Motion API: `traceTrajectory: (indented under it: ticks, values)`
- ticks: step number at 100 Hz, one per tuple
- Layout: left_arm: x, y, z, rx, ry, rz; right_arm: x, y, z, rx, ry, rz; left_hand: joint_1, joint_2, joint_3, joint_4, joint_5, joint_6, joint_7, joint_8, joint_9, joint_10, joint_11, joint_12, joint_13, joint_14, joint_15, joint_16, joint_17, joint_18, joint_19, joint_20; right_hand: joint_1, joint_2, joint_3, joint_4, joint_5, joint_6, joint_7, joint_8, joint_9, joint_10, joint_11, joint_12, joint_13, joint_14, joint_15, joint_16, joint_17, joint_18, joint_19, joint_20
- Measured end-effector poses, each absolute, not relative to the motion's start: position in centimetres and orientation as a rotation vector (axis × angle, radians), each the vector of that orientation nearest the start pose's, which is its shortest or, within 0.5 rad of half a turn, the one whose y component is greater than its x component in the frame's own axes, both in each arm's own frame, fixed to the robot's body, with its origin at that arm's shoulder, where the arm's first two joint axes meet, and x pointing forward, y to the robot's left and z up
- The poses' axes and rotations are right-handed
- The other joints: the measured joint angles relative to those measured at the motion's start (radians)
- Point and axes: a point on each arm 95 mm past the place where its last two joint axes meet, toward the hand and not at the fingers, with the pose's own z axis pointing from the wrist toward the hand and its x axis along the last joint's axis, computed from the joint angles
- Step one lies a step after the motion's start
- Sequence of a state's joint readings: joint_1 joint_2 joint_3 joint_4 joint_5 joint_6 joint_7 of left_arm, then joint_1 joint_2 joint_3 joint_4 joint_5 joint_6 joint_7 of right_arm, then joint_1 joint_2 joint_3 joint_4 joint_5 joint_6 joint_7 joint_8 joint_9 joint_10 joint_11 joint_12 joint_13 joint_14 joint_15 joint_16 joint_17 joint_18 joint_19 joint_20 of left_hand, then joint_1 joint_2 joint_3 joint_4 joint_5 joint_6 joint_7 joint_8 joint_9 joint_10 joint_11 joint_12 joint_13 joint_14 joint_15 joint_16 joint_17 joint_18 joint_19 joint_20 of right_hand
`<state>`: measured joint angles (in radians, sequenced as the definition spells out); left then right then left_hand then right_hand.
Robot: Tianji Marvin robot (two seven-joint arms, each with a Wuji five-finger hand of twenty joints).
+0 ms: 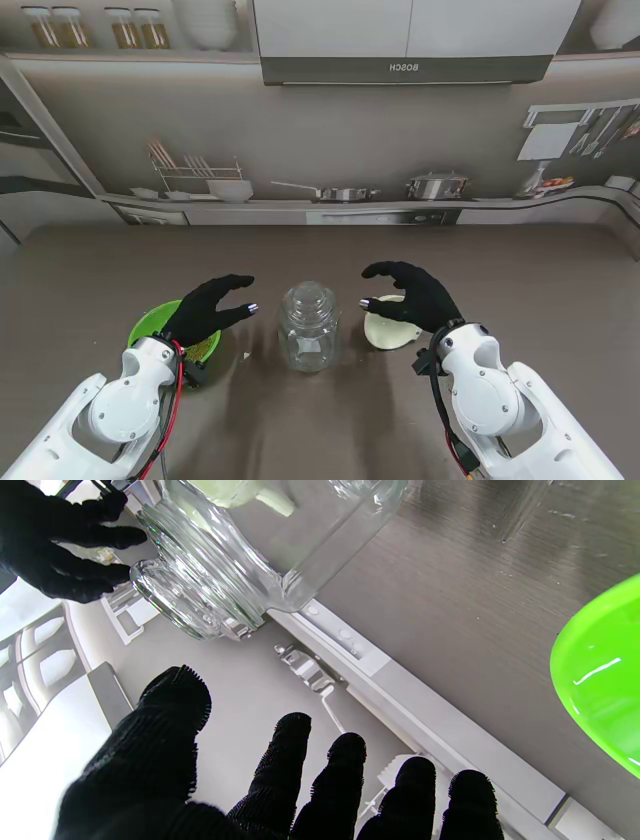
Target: Pour mung beans into a glass jar with a funnel
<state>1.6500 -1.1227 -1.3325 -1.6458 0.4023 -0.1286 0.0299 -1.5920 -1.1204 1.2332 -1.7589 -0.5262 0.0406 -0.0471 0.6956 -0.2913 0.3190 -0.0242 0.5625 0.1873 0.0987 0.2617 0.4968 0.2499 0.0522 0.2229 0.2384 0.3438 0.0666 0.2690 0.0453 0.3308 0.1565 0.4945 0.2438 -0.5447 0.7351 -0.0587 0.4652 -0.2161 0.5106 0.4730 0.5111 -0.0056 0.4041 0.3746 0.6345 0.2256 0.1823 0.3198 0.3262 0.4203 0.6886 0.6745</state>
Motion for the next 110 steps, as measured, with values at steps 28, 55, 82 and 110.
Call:
traceTrajectory:
  ticks: [28, 55, 82, 110]
  values:
    - [39.2, 2.1, -31.2, -1.714, 1.069, -1.953, 42.0, 5.4, -23.4, -1.903, -1.728, -2.517, 0.0, 0.0, -0.008, 0.0, 0.0, 0.0, 0.0, 0.0, 0.0, 0.0, 0.0, 0.0, 0.0, 0.0, 0.0, 0.0, 0.0, 0.0, 0.0, 0.0, -0.026, -0.013, -0.005, 0.0, -0.001, 0.0, -0.01, 0.0, -0.004, 0.002, 0.002, 0.0, 0.027, 0.0, 0.029, 0.015, 0.026, 0.0, 0.051, 0.029]
    - [39.2, 2.2, -31.3, -1.709, 1.07, -1.951, 43.8, 8.4, -21.7, -1.782, -1.913, -2.47, 0.0, 0.0, -0.008, 0.0, 0.003, 0.0, 0.0, 0.0, 0.0, 0.001, 0.0, 0.0, 0.0, 0.0, 0.0, 0.0, 0.0, 0.0, 0.0, 0.0, -0.028, -0.062, 0.039, 0.005, -0.039, 0.0, -0.032, 0.034, -0.053, 0.014, 0.039, 0.042, 0.063, -0.014, 0.136, 0.086, 0.06, -0.012, 0.145, 0.064]
    - [39.3, 2.4, -31.2, -1.71, 1.068, -1.953, 45.2, 11.0, -22.0, -1.651, -2.17, -2.358, 0.0, 0.0, -0.008, 0.0, 0.012, 0.001, 0.0, 0.0, 0.0, 0.001, 0.0, 0.0, 0.0, 0.0, 0.0, 0.0, 0.0, 0.0, 0.0, 0.0, -0.027, -0.086, 0.061, 0.016, -0.077, -0.006, -0.046, 0.095, -0.065, 0.017, 0.096, 0.089, 0.098, -0.04, 0.303, 0.188, 0.102, -0.035, 0.253, 0.103]
    - [39.0, 2.8, -31.1, -1.708, 1.05, -1.95, 46.0, 12.5, -22.2, -1.541, -2.42, -2.181, 0.0, 0.0, -0.008, 0.0, 0.014, 0.002, 0.0, 0.0, 0.004, 0.005, 0.0, 0.0, 0.0, 0.001, 0.0, 0.0, 0.0, 0.0, 0.0, 0.0, -0.027, -0.086, 0.086, 0.031, -0.124, -0.024, -0.055, 0.159, -0.1, 0.025, 0.218, 0.187, 0.097, -0.062, 0.43, 0.25, 0.13, -0.048, 0.312, 0.127]
